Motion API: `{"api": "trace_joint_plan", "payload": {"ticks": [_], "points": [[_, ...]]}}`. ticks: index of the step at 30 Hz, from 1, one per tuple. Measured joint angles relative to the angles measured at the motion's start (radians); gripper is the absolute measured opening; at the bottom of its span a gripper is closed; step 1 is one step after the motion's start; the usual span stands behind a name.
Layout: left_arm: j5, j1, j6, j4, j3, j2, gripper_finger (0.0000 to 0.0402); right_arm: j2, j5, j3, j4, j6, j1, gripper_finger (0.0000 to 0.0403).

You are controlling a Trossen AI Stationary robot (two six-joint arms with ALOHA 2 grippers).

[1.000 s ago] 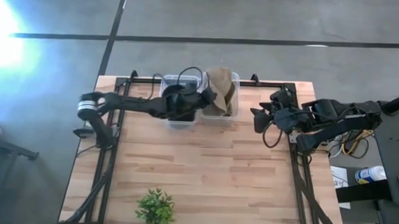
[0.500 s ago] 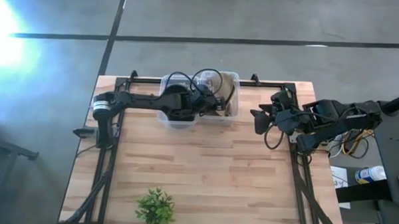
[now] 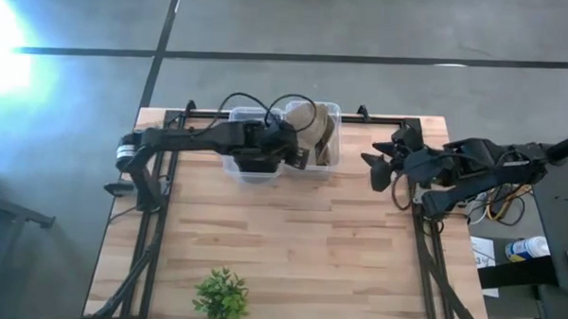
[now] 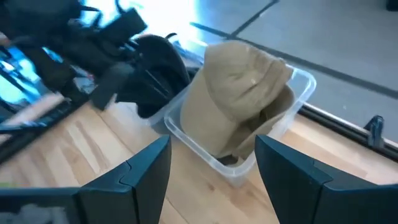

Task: Pick & Place hat
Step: Return to Home Position

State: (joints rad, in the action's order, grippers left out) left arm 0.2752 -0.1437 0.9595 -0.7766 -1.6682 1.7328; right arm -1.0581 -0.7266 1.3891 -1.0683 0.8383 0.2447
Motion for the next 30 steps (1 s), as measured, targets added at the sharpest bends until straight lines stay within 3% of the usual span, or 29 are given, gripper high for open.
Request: {"api": "trace_joint_plan", "payload": {"ticks": [4,8,12,16,19,23,30], "points": [[0.109,0.041,-0.203,0.004,-0.030,-0.080,0.0135,0.031,0.009,0.040,0.030,-0.055,0.007,0.0226],[0.044,0.075,-0.364,0.006,-0.033,-0.192,0.0135,0.061,0.164,0.084,0.091,-0.189,0.011,0.0226],[-0.074,0.127,-0.463,-0.002,0.006,-0.312,0.0135,0.120,0.225,0.092,0.085,-0.222,0.011,0.0226],[-0.030,0.193,-0.512,-0.002,0.094,-0.434,0.0135,0.195,0.268,0.026,0.080,-0.239,0.013,0.0226],[0.086,0.251,-0.477,-0.004,0.205,-0.532,0.0135,0.251,0.276,-0.067,0.080,-0.247,0.013,0.0226],[0.198,0.312,-0.281,-0.019,0.400,-0.673,0.0135,0.321,0.275,-0.233,0.110,-0.255,0.013,0.0226],[0.199,0.382,-0.164,0.232,0.781,-0.912,0.0135,0.510,0.312,-0.555,0.435,-0.227,0.013,0.0226]]}}
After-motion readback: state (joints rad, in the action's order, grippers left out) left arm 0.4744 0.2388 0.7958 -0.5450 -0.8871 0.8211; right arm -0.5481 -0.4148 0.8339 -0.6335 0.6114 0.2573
